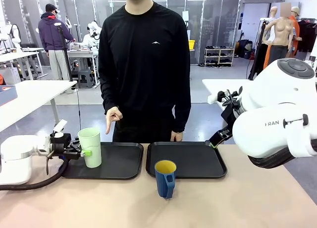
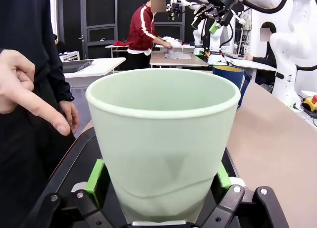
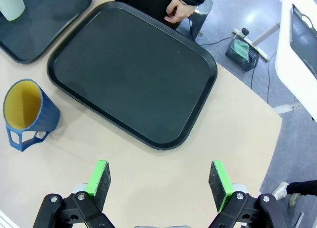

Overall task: Sort and store the cups by type.
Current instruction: Place the picked Reusable plastic cup into the Flat Tray indicated by the person.

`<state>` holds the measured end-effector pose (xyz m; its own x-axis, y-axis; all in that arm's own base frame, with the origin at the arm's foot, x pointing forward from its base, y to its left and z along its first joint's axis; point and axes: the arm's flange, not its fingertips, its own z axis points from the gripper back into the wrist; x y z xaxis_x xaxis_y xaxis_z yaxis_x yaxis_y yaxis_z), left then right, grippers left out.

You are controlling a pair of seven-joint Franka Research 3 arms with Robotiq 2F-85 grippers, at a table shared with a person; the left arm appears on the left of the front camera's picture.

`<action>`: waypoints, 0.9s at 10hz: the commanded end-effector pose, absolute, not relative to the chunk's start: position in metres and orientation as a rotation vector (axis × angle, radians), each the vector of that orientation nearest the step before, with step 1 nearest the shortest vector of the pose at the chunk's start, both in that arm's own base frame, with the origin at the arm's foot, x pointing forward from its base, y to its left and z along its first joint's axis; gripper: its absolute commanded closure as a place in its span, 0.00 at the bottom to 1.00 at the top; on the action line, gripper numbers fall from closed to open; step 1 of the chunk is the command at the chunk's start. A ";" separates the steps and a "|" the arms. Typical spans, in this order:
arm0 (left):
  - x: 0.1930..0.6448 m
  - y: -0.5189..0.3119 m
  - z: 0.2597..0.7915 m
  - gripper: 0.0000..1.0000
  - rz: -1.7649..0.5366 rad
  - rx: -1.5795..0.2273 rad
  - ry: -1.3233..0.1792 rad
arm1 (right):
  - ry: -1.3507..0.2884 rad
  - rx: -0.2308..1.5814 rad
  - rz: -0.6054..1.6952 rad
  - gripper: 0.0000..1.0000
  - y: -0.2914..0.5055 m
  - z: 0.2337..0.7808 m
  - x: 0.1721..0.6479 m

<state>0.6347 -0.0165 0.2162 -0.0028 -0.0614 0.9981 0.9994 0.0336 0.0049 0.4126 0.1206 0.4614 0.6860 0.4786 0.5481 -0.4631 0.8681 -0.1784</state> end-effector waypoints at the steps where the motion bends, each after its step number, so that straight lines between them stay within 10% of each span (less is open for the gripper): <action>1: 0.637 -0.007 0.211 0.00 -1.221 -1.143 -1.203 | -0.619 -0.024 0.525 0.00 0.120 0.461 0.413; 9: 0.609 0.038 0.225 0.00 -1.183 -1.093 -1.185 | -0.619 -0.024 0.525 0.00 0.120 0.461 0.413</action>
<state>0.6208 0.0393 0.2212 -0.0082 -0.0707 0.9975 0.9947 0.1021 0.0154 0.4126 0.1206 0.4613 0.6860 0.4787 0.5480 -0.4632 0.8681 -0.1784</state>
